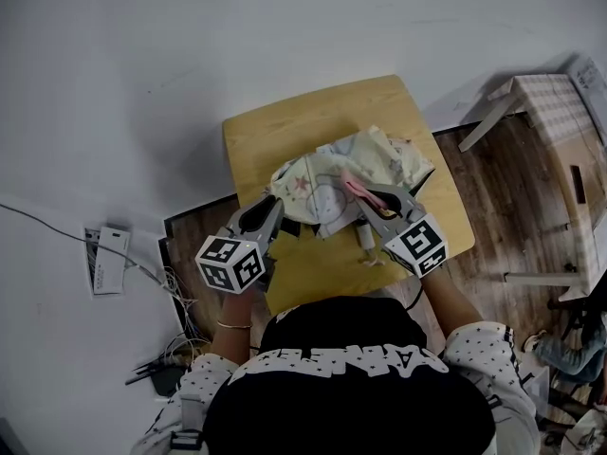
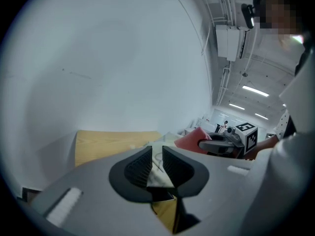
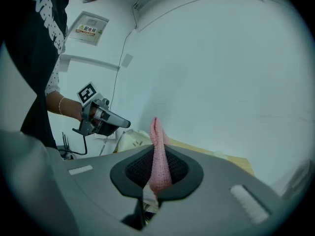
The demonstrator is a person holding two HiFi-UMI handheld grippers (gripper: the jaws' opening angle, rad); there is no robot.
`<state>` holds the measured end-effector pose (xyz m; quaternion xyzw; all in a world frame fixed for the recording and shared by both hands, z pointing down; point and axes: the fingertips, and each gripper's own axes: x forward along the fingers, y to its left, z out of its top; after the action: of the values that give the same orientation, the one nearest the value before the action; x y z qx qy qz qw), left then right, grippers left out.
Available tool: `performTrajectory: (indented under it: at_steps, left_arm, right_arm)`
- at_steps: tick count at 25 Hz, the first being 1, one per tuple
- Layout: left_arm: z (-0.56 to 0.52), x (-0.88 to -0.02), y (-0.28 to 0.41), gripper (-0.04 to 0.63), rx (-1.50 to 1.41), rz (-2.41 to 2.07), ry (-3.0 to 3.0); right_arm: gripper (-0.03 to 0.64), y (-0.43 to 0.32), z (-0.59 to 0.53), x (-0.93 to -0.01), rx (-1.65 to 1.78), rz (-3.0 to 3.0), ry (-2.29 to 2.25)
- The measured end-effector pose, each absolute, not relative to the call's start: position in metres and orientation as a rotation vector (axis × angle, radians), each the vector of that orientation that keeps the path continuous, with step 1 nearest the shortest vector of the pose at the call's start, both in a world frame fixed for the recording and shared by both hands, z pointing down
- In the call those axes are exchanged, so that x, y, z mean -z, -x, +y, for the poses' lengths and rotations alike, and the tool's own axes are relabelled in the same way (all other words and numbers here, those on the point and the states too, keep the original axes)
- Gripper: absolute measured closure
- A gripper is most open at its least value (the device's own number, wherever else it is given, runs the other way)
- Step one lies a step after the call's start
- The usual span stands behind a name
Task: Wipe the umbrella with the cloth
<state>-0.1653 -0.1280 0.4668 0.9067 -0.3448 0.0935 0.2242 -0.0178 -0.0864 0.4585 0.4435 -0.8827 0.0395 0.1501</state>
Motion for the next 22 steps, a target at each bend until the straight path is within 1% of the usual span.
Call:
performTrajectory:
  at_steps: [2, 8, 12, 16, 22]
  left_arm:
    - [-0.129, -0.463, 0.166, 0.519, -0.266, -0.978, -2.514]
    - [-0.126, -0.454, 0.162, 0.515, -0.271, -0.978, -2.554]
    - [-0.122, -0.453, 0.16, 0.54, -0.277, -0.966, -2.564]
    - [-0.121, -0.451, 0.159, 0.592, -0.265, -0.961, -2.567]
    - [-0.119, -0.451, 0.151, 0.594, -0.269, -0.939, -2.557]
  right_arm:
    - [0.583, 0.018, -0.089, -0.455, -0.113, -2.555, -1.274]
    - [0.583, 0.019, -0.097, -0.44, -0.142, -2.636, -1.306]
    - [0.583, 0.019, -0.1, -0.434, -0.186, -2.679, -1.33]
    - [0.584, 0.015, -0.102, -0.435, -0.204, -2.688, -1.329]
    - [0.588, 0.012, -0.104, -0.434, -0.262, -2.724, -1.326]
